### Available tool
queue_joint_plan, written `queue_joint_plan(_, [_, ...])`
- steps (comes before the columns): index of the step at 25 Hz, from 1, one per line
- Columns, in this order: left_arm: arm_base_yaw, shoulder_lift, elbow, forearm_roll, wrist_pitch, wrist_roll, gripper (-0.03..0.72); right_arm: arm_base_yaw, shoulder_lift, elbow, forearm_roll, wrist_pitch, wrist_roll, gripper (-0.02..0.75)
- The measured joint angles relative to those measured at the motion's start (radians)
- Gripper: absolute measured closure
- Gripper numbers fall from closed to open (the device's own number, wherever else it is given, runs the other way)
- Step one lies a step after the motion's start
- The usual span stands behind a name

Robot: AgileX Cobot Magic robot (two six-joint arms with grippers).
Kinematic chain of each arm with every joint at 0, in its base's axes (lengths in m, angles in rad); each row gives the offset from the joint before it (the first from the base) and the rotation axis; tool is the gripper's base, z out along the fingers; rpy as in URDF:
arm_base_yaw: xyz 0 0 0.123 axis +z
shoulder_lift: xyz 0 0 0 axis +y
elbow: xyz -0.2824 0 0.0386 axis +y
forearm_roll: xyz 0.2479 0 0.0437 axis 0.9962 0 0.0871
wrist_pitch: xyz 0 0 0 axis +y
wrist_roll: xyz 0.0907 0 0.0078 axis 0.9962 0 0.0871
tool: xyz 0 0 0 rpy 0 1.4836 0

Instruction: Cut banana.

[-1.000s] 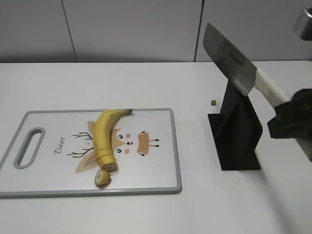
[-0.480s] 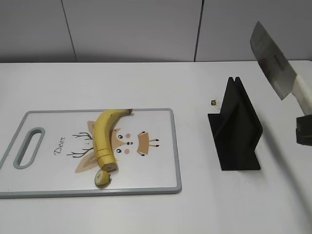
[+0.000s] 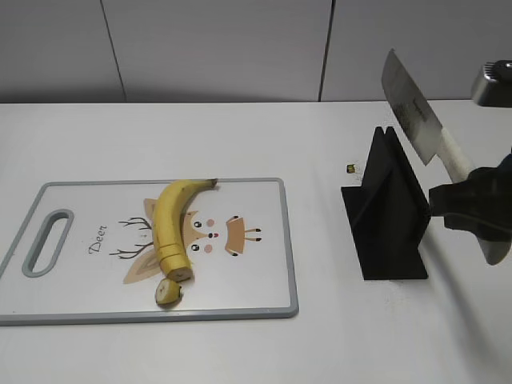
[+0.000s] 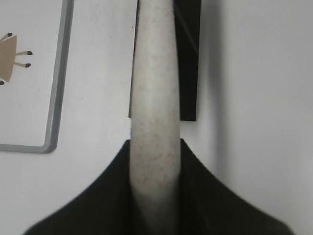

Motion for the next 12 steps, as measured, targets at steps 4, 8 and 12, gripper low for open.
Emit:
queue_joint_plan(4, [0.0,0.0,0.0,0.0,0.0,0.0,0.101,0.0,0.051,-0.012,-0.009,-0.014,0.002,0.578])
queue_joint_plan(8, [0.0,0.0,0.0,0.001,0.0,0.0,0.101,0.0,0.1,-0.014,-0.012,-0.02,0.002,0.578])
queue_joint_plan(12, [0.0,0.0,0.0,0.001,0.0,0.0,0.101,0.0,0.131,-0.017,-0.04,-0.035,0.013,0.577])
